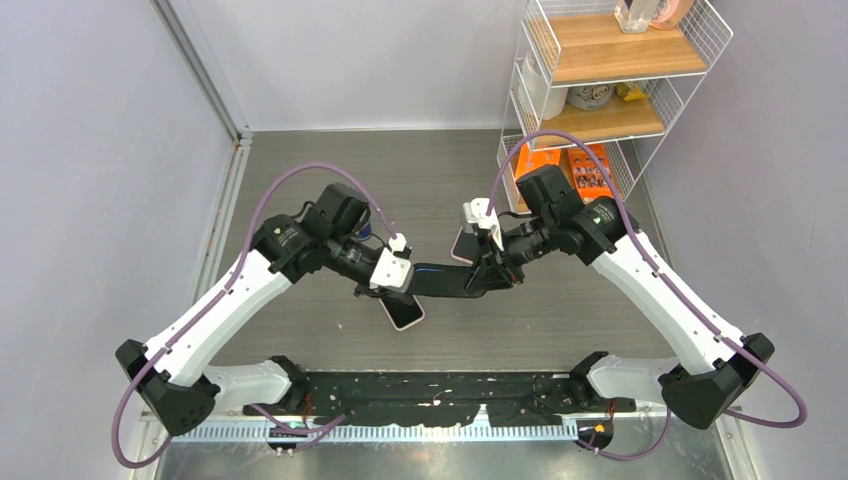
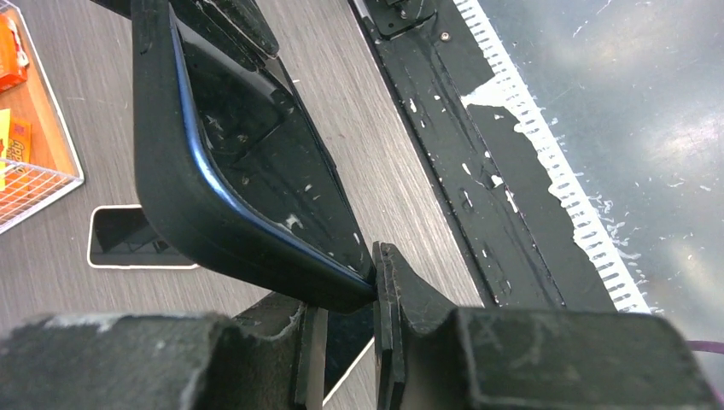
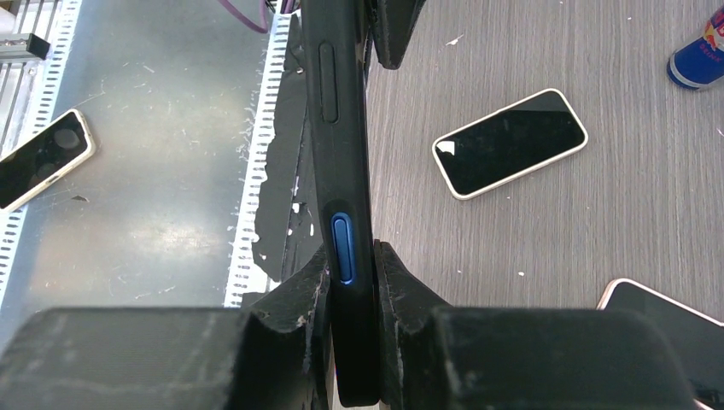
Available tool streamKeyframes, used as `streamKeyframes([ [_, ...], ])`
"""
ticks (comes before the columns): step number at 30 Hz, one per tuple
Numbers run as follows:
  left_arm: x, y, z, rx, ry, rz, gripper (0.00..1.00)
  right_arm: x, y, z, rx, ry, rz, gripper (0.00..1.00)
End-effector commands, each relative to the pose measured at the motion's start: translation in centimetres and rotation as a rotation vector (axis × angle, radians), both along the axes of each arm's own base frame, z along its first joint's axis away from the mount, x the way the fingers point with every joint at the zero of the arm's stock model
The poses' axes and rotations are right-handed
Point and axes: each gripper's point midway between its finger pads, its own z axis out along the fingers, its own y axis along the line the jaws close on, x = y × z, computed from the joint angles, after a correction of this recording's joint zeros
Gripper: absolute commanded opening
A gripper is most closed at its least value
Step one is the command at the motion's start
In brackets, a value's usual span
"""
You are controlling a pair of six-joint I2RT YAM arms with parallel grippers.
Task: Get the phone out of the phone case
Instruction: Remove the phone case from the phone.
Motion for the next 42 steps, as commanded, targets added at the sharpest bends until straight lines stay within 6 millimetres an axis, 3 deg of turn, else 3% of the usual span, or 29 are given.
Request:
streamKeyframes([
  [1,1.4,-2.2,3.4,-0.132,-0.231,-0.092,0.00,-1.3,0.9,1.2,0.059,0.112,0.039,0.05],
  [31,3.1,-3.9,4.9,-0.096,-0.387,-0.162,0.00,-1.7,1.0,0.6,0.070,0.143,0.046,0.05],
  [37,3.7,-4.1,4.8,-0.083,-0.415,-0.155,0.00,-1.8,0.9,0.5,0.069,0.142,0.042,0.05],
  [42,3.8,-3.3,3.6,-0.036,-0.411,-0.137,0.00,-1.6,0.6,0.8,0.067,0.104,0.024,0.05],
])
